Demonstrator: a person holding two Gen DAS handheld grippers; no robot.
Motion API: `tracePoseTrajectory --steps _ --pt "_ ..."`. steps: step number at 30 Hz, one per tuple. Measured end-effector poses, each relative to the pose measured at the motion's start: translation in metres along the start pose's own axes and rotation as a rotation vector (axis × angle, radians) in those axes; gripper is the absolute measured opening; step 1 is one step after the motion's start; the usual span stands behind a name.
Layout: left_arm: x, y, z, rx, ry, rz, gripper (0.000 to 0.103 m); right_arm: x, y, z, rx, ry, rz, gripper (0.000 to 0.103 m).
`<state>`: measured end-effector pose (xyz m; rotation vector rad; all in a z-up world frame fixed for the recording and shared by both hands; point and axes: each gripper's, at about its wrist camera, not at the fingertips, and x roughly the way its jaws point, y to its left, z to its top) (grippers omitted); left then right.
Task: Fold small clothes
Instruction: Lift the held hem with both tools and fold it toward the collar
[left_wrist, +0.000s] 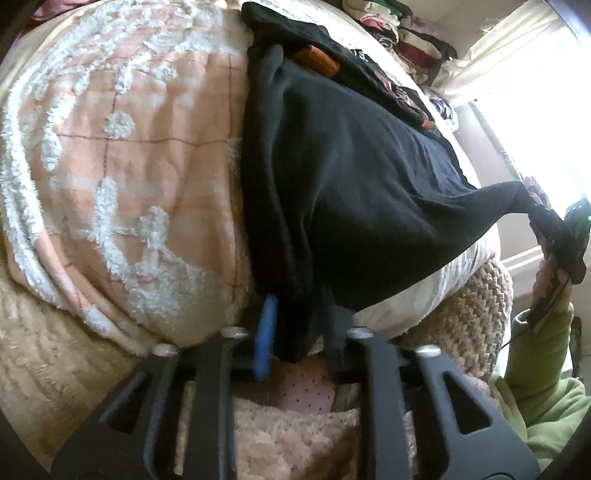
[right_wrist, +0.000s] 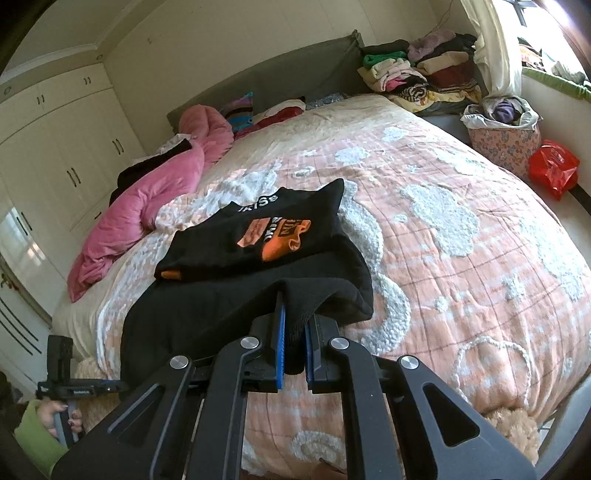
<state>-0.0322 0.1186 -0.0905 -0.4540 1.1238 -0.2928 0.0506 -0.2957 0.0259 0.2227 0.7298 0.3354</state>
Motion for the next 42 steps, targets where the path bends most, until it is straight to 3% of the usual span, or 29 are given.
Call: tracePoseTrajectory --steps 7,16,33,42 --pt "-0.036 0.0 0.019 -0.026 -0.103 -0.092 0.001 0.002 0.001 0.006 -0.001 -0.003 -0.001 0.007" --pt "-0.09 -0.011 0.059 0.01 -0.281 -0.098 0.001 -0.001 0.001 0.025 0.009 -0.03 -0.005 0.007" --pt "-0.114 -0.018 0.132 0.027 -0.41 -0.092 0.001 0.018 0.022 0.087 -0.058 -0.091 -0.046 0.007" --pt "-0.105 -0.011 0.165 -0.009 -0.427 -0.093 0.001 0.045 0.018 0.11 -0.024 -0.089 -0.05 0.007"
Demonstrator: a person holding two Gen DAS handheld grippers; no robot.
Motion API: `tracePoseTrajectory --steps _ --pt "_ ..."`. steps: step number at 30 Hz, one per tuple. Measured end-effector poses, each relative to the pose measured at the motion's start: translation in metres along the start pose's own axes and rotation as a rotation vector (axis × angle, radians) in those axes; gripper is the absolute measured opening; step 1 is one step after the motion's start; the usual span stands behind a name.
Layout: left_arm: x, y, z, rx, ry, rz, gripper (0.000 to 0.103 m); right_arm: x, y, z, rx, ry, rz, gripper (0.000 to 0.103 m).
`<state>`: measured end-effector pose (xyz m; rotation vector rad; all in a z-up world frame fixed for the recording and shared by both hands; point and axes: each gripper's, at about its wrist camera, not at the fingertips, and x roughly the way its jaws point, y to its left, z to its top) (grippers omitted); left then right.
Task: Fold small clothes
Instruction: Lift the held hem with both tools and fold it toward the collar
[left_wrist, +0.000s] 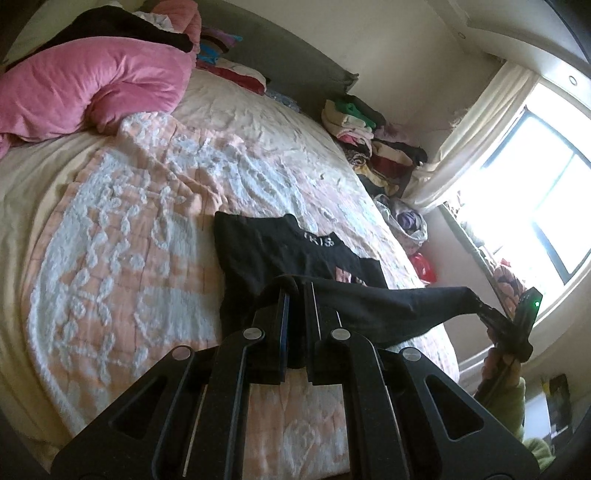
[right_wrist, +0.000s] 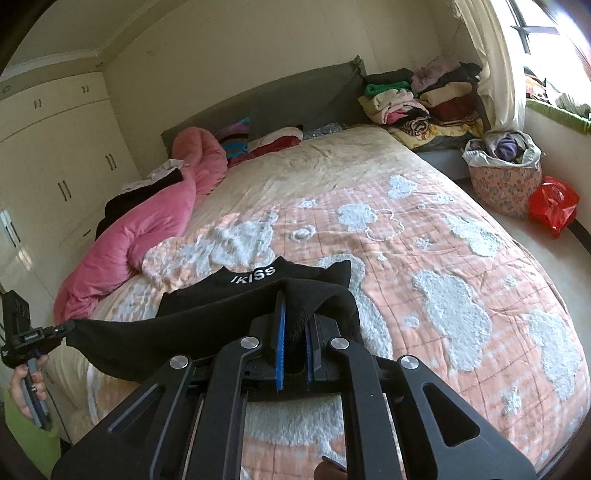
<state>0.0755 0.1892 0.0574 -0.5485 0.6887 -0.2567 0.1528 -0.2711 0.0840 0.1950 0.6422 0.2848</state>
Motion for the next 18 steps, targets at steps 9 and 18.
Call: tracePoseTrajectory --steps 9,18 --pt "0.028 0.0 0.032 0.013 -0.024 0.035 0.001 0.029 -0.005 0.019 0.003 0.019 -0.039 0.007" --pt "0.064 0.004 0.065 0.05 0.008 0.093 0.001 0.07 -0.007 0.036 -0.01 0.066 -0.081 0.007"
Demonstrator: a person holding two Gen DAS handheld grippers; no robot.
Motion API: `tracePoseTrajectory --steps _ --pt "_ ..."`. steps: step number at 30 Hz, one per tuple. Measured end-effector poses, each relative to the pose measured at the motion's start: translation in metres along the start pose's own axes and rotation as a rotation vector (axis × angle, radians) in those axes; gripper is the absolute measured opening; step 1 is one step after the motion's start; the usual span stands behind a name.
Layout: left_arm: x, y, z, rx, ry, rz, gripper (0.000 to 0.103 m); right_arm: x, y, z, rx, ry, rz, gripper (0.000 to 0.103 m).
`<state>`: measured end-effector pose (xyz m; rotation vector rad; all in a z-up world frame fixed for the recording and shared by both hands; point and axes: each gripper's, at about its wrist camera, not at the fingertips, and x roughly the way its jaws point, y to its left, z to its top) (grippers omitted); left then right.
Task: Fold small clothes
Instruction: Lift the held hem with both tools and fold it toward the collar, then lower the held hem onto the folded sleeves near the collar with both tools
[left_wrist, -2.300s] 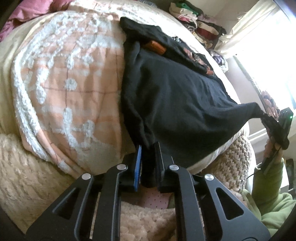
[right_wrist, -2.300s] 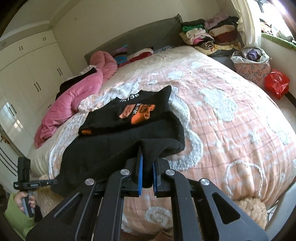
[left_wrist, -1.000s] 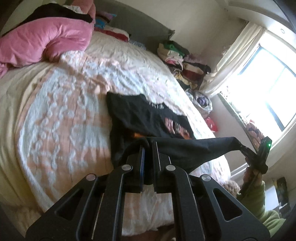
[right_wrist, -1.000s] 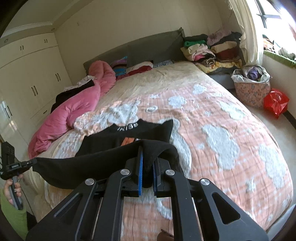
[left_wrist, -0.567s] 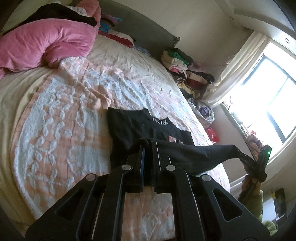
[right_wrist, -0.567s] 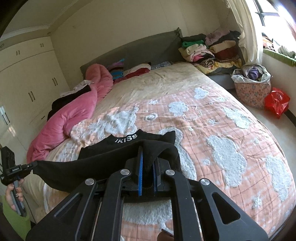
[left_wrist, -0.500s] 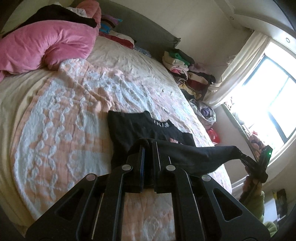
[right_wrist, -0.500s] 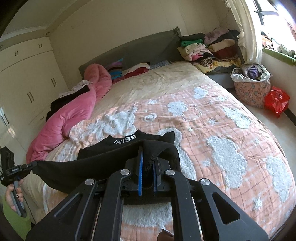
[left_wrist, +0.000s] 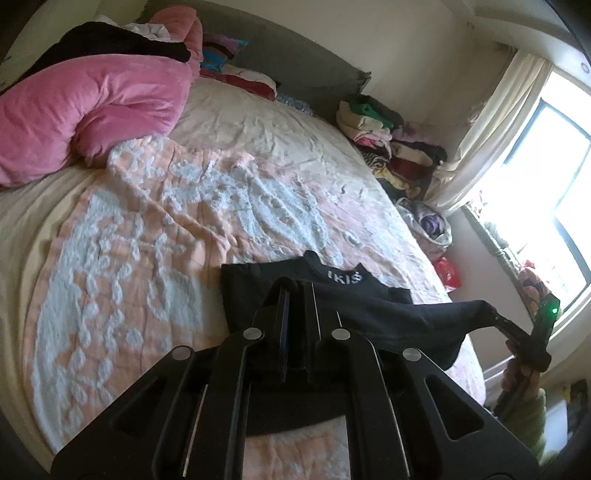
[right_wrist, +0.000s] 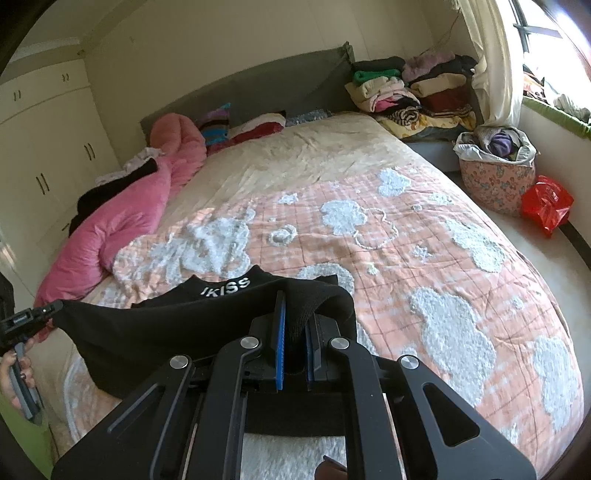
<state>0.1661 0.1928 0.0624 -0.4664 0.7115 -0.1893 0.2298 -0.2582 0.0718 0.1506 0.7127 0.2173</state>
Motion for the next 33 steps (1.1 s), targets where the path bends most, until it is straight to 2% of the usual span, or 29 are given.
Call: tracePoseTrajectory --steps 7,16,19,20,21,26,28,29,30,33 --pt "0.033 0.014 0.007 0.006 0.039 0.041 0.002 0.039 -0.005 0.006 0.017 0.057 -0.032 0.007" --pt "0.067 0.045 0.0 -0.057 0.066 0.062 0.004 0.079 -0.008 0.001 0.013 0.115 -0.075 0.008" --pt "0.066 0.052 0.001 -0.071 0.063 0.069 0.008 0.093 -0.009 -0.004 -0.009 0.131 -0.131 0.019" --pt "0.064 0.051 0.001 -0.065 0.058 0.071 0.011 0.093 -0.009 -0.005 -0.015 0.123 -0.149 0.033" --pt "0.062 0.05 0.001 -0.061 0.056 0.068 0.012 0.093 -0.01 -0.006 -0.02 0.112 -0.167 0.041" --pt "0.06 0.022 -0.012 0.036 0.074 0.031 0.016 0.082 -0.019 -0.008 -0.01 0.06 -0.184 0.041" --pt "0.065 0.007 -0.021 0.089 0.111 0.015 0.016 0.075 -0.017 -0.007 -0.027 0.044 -0.172 0.04" --pt "0.069 0.001 -0.026 0.112 0.138 0.005 0.016 0.072 -0.014 -0.008 -0.048 0.04 -0.159 0.035" --pt "0.073 -0.006 -0.031 0.136 0.162 -0.004 0.016 0.068 -0.01 -0.01 -0.072 0.042 -0.143 0.025" --pt "0.084 -0.025 -0.05 0.24 0.225 0.004 0.016 0.069 0.003 -0.017 -0.145 0.078 -0.106 0.017"
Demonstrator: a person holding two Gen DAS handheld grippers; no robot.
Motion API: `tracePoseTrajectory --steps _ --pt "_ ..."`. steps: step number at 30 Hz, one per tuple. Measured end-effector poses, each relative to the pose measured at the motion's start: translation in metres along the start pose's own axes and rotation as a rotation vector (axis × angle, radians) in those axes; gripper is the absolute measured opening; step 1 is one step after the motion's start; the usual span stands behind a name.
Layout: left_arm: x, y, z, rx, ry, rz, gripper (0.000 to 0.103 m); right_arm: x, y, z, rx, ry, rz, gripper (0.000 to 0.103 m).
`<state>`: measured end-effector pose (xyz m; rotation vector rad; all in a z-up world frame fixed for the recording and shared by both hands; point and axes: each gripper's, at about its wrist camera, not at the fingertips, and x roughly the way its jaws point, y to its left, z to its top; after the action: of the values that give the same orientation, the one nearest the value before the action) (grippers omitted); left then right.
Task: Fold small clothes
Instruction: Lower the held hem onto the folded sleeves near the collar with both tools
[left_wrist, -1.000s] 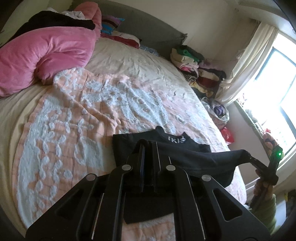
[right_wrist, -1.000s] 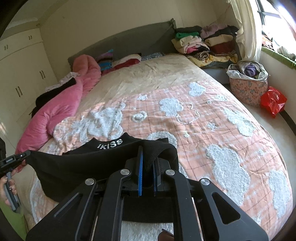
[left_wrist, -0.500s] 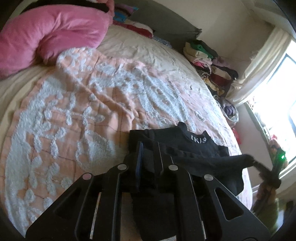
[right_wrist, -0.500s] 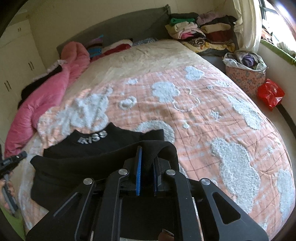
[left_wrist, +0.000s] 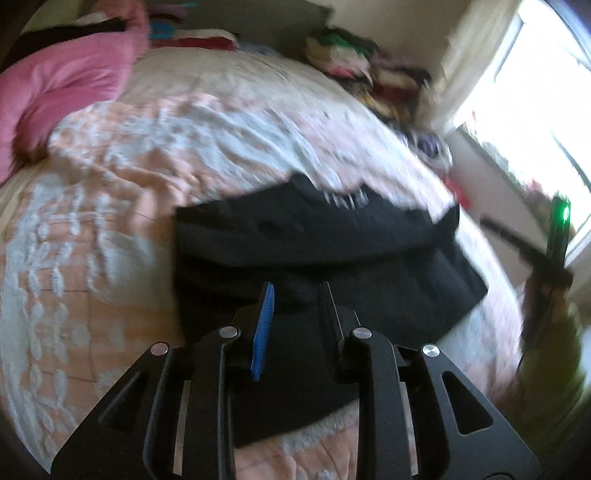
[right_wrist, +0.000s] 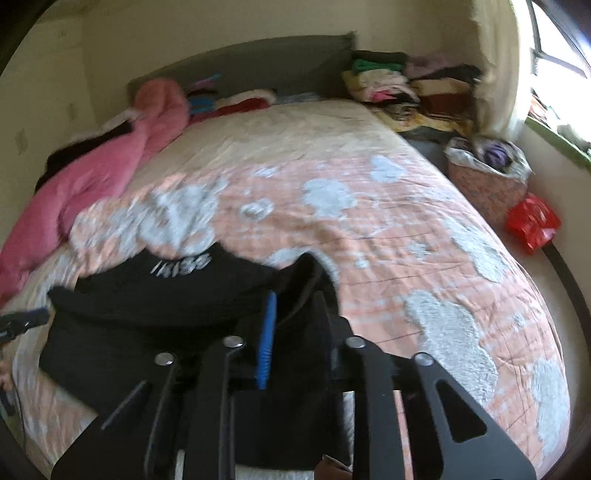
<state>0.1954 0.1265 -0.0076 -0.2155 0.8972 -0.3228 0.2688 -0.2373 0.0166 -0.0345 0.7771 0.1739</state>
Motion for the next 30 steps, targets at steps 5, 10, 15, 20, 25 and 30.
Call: tracePoseTrajectory --steps 5,10,15,20,25,30 --pt "0.019 -0.017 -0.013 0.136 0.055 0.114 0.016 0.027 0.022 -0.019 -0.133 0.136 -0.037 0.017" --pt "0.035 -0.006 -0.014 0.139 0.096 0.134 0.017 0.059 0.015 -0.03 -0.127 0.222 -0.071 0.017" --pt "0.044 0.004 0.001 0.103 0.072 0.141 0.017 0.076 0.004 -0.016 -0.065 0.207 -0.04 0.017" --pt "0.05 0.016 0.02 0.042 0.029 0.153 0.018 0.089 -0.005 -0.001 -0.004 0.181 -0.005 0.017" --pt "0.038 0.029 0.036 -0.017 -0.065 0.167 0.018 0.095 -0.017 0.013 0.022 0.134 -0.018 0.017" --pt "0.027 0.047 0.04 -0.079 -0.115 0.182 0.031 0.096 -0.029 0.022 0.048 0.09 -0.027 0.018"
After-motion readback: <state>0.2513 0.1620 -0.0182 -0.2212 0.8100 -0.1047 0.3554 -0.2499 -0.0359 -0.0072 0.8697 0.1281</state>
